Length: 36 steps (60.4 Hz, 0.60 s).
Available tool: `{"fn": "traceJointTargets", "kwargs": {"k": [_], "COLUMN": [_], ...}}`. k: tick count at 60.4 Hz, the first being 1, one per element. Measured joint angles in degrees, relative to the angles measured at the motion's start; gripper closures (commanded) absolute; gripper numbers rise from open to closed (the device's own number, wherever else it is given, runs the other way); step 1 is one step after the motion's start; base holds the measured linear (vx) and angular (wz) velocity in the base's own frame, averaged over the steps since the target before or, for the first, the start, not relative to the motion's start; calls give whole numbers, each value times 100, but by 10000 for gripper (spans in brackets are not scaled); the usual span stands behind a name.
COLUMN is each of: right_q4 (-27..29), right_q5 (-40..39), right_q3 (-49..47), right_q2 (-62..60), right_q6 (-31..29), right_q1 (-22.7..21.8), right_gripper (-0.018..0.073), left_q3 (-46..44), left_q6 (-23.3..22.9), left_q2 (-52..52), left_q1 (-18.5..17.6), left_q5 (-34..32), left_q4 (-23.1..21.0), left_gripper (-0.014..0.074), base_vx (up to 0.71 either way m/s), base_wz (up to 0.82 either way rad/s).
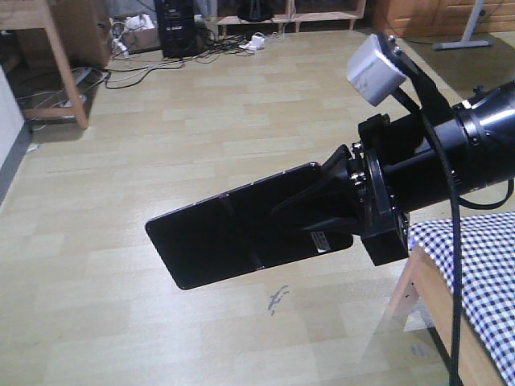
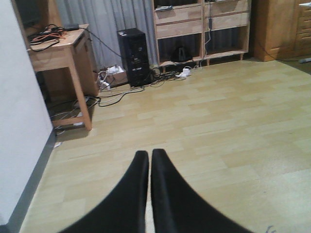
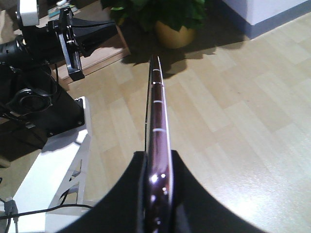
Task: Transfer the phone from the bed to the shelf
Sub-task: 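Drive away from the bed holding the phone in the right gripper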
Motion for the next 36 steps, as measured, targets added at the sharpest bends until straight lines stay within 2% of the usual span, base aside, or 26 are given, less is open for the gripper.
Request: {"fn": "traceJointTargets", "kwargs": {"k": [36], "right_q4": [0], "right_q5": [0], "right_q3": [0], "right_q2": [0], "right_q6": [0], "right_q1": [0], "right_gripper": [561], "left_q3": [0], "left_q6": [0], "left_q2": [0], "left_q1": [0], "left_q5": [0], "left_q4": [0], "left_gripper": [595], "base_vx": [38], "base_wz": [-8]}}
